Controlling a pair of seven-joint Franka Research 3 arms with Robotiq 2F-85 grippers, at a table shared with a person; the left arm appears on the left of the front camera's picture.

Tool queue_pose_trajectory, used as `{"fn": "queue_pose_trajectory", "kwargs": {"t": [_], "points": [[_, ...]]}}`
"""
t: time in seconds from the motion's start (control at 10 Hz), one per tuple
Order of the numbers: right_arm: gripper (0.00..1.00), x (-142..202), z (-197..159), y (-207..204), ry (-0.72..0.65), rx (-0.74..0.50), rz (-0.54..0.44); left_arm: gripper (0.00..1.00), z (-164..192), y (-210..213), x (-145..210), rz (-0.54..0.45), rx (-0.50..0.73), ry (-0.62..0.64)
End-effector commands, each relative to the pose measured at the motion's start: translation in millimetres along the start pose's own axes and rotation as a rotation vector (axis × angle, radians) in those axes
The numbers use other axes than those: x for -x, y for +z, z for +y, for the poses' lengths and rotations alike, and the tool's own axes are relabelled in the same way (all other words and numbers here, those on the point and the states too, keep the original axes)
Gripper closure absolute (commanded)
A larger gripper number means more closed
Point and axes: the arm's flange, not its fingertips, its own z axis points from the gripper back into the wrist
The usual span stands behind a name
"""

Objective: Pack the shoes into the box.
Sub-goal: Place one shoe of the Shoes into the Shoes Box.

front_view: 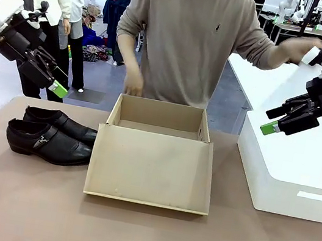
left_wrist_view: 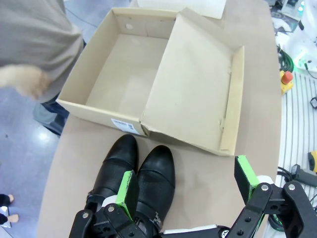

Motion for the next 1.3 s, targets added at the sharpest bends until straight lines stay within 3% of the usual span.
{"fn": "queue_pose_trajectory", "kwargs": {"t": [0.0, 0.8, 1.2], "points": [[0.00, -0.8, -4.7, -2.1, 0.026, -0.011, -0.031, 0.00, 3.3, 0.3, -0.2, -0.022, 0.013, -0.016], [0.00, -0.8, -4.7, -2.1, 0.026, -0.011, -0.031, 0.00, 3.3, 0.3, -0.2, -0.022, 0.013, -0.016], [0.00, -0.8, -4.7, -2.1, 0.026, -0.011, -0.031, 0.00, 14.4, 18.2, -17.0, 0.115, -0.003, -0.052]]}}
